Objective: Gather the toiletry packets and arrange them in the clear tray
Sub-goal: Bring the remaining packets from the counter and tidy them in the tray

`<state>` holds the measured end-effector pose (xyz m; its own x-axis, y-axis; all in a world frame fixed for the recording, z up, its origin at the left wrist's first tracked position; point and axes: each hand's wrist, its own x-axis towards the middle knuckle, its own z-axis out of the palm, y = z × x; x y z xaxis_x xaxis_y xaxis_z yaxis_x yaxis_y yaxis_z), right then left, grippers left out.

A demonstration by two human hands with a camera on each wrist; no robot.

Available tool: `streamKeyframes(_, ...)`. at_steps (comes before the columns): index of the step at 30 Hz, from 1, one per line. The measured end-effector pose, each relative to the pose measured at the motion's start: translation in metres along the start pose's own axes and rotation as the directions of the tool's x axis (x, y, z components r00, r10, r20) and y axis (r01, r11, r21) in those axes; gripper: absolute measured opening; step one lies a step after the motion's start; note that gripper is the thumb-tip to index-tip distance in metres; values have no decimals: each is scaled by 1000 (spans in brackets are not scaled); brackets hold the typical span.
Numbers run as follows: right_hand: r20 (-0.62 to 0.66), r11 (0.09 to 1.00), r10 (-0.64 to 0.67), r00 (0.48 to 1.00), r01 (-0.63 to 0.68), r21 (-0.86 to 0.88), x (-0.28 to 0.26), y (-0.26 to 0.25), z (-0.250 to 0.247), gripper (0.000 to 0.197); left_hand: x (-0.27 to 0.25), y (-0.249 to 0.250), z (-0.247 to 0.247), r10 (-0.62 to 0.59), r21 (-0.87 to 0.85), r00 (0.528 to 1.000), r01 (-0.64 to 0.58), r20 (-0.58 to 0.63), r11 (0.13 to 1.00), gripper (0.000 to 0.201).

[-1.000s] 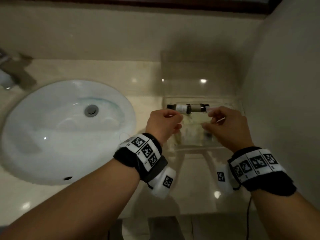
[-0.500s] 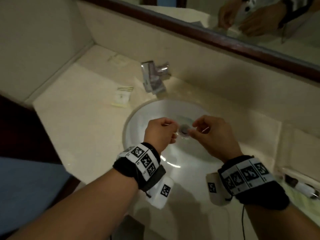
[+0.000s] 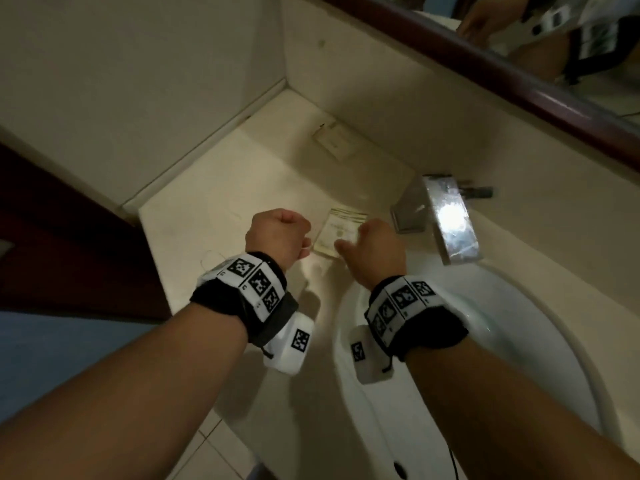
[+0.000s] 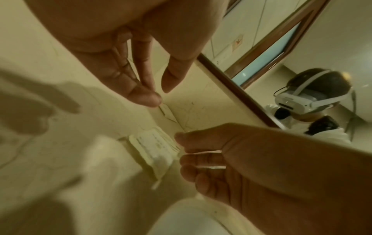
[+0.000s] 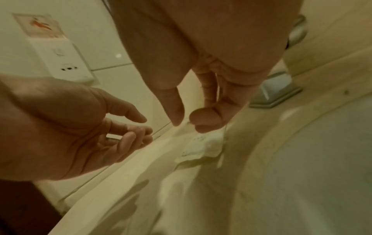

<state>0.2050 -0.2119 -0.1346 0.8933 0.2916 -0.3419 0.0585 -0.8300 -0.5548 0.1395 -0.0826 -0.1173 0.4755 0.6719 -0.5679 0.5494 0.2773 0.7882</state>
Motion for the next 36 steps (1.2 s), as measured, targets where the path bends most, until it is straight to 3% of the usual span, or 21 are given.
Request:
streamKeyframes(4,25,982,178,984,-176,-68,38,-6,9,45,24,-4,12,-82,122,995,75,56,990,21)
streamKeyframes(7,52,977,211,976,-210,-21,53,-7,11,23,35,-6,21,-63,200,995,47,73,979,32)
streamKeyframes(9,79,977,215,973,-214,-19,58,-9,12,22,39,-4,25,-34,229,995,11,97,973,36)
streamKeyframes(16,143,968,200,969,-218,126,69,-26,9,30,53,7,18,79,302,981,-131,179,944,22)
streamKeyframes(20,24,964,188,982,-189,186,85,-57,-2,25,61,11,-1,98,238,990,-120,102,964,26)
streamKeyframes(23,-50,984,139,989,-133,120,107,-86,-11,33,65,13,-21,96,116,995,-100,41,988,20)
streamKeyframes(29,-76,994,91,993,-95,-54,157,-126,-11,43,77,10,-63,-12,-172,1000,13,9,985,3)
streamKeyframes(32,40,978,41,998,-31,-208,165,-134,-4,44,79,9,-78,-31,-231,999,29,-5,972,5)
streamKeyframes(36,-6,935,5,1000,-7,-355,164,-133,11,45,81,7,-90,-2,-266,1000,-6,-30,964,13)
